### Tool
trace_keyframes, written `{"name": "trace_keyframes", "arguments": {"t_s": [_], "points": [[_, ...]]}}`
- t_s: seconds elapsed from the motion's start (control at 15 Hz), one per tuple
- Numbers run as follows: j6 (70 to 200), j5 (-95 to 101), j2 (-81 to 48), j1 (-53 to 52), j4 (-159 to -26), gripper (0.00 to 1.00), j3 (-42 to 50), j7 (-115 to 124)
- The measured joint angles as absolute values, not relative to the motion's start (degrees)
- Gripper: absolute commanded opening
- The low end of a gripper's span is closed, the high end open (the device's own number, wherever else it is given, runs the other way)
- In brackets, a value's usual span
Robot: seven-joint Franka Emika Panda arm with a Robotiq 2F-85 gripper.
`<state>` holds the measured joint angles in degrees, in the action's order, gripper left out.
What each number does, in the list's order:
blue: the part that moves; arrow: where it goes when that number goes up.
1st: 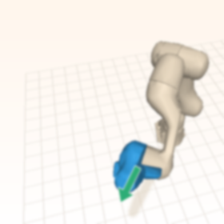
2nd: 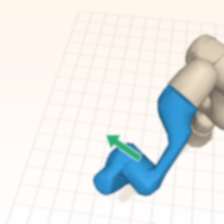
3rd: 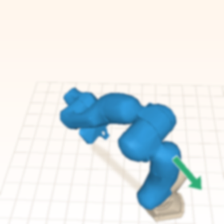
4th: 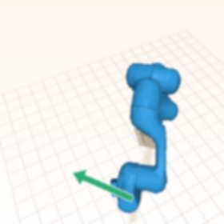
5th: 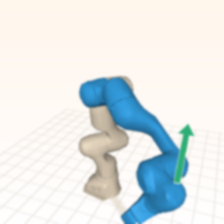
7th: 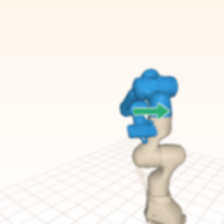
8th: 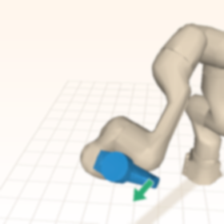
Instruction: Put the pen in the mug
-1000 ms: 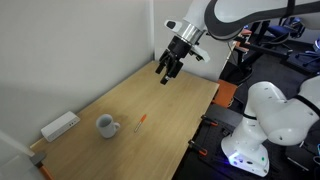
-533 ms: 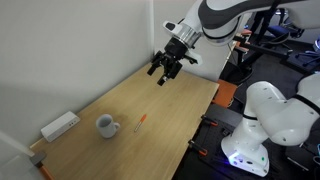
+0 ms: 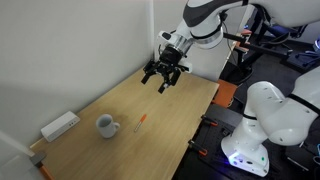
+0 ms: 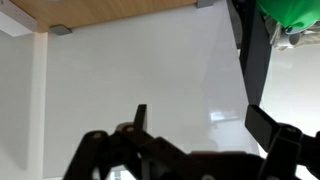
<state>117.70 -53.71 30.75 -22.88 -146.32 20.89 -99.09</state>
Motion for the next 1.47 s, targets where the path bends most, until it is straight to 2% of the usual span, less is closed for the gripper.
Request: {"name": "trace_keyframes", "arguments": {"t_s": [0.4, 0.67, 1.47], "points": [[103.44, -55.58, 20.86, -15.15, -140.65, 1.0, 15.88, -106.65], [103.06, -55.61, 19.61, -14.91, -139.75, 1.0, 15.53, -106.66], [106.28, -60.28, 13.42, -4.46, -139.72, 1.0, 5.6, -117.78]]}}
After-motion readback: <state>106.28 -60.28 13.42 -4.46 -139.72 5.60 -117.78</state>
